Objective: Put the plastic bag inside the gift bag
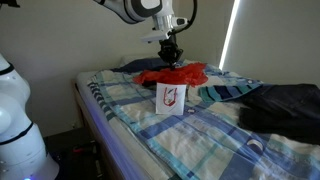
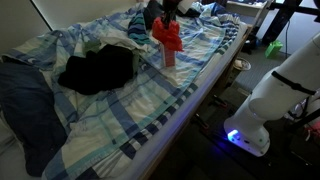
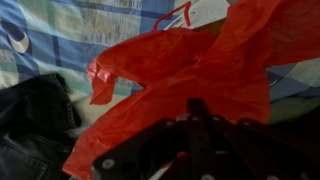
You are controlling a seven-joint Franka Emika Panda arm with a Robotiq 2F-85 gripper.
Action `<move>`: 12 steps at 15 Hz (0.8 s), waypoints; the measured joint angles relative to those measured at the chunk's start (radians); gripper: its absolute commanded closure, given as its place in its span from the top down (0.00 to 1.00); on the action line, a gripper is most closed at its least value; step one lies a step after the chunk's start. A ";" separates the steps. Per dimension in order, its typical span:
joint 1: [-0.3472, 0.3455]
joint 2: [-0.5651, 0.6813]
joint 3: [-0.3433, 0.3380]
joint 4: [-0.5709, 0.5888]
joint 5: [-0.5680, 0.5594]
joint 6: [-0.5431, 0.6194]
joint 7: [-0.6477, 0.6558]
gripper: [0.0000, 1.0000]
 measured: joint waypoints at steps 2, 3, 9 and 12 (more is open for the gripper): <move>0.000 0.001 -0.001 0.000 0.005 0.000 0.000 0.00; -0.001 0.006 -0.003 0.000 0.005 0.000 0.000 0.00; -0.016 0.109 -0.014 -0.001 0.019 0.000 -0.001 0.00; -0.023 0.161 -0.014 0.001 0.019 0.000 -0.001 0.00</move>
